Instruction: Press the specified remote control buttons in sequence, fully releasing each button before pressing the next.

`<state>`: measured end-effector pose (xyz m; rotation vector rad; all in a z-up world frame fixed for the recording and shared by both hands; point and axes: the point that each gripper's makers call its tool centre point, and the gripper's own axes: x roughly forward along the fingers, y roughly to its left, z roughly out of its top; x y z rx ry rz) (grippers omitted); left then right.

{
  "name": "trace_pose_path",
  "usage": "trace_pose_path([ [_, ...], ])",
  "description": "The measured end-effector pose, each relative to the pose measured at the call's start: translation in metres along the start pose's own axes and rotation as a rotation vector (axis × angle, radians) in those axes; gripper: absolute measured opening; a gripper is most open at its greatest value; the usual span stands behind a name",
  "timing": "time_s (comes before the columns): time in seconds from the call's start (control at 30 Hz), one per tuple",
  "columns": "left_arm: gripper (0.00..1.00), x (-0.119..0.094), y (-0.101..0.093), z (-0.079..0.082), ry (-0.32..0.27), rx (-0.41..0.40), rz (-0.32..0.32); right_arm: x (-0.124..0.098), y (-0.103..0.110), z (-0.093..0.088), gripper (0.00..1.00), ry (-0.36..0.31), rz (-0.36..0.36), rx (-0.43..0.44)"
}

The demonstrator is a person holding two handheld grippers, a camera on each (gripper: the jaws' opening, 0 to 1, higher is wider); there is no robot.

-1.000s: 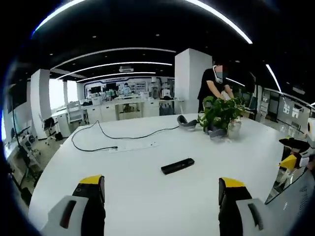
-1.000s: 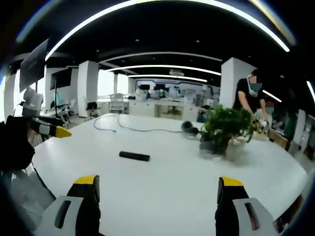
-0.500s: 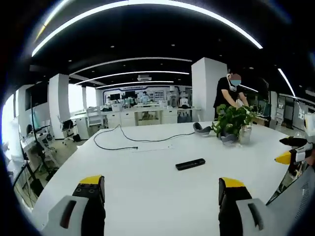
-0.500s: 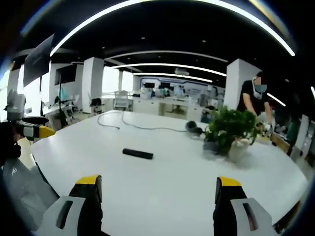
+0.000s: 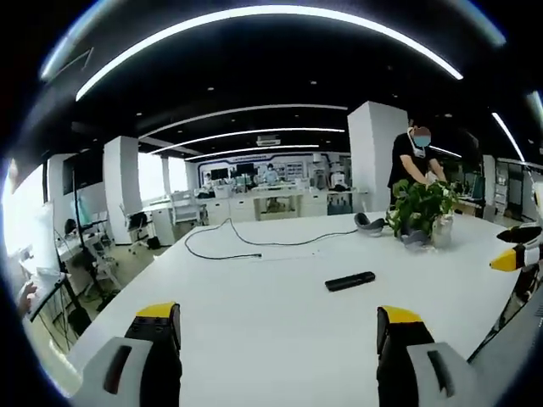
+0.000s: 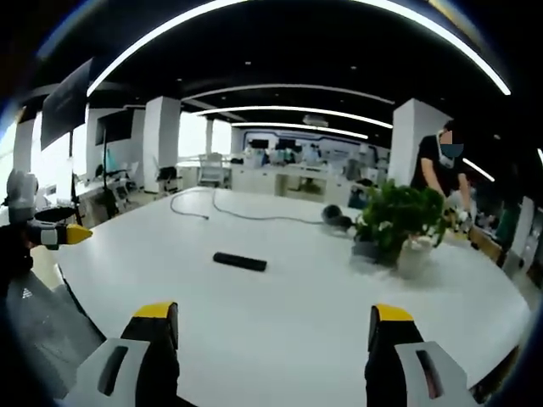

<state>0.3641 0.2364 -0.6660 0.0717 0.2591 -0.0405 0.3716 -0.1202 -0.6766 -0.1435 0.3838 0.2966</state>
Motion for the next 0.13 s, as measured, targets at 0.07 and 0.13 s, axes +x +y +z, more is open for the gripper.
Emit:
trace_pose_path([
  [0.07,1.00,0.0009,-0.0010,-0.0030,0.017,0.011,0.000,-0.0005,0.0007,0.0000,0.91,0.000,0.001,0.000],
  [0.13,1.00,0.0010,0.0002,-0.0034,0.020,0.019,0.006,-0.0004,0.0011,-0.0008,0.91,0.005,0.000,-0.008],
])
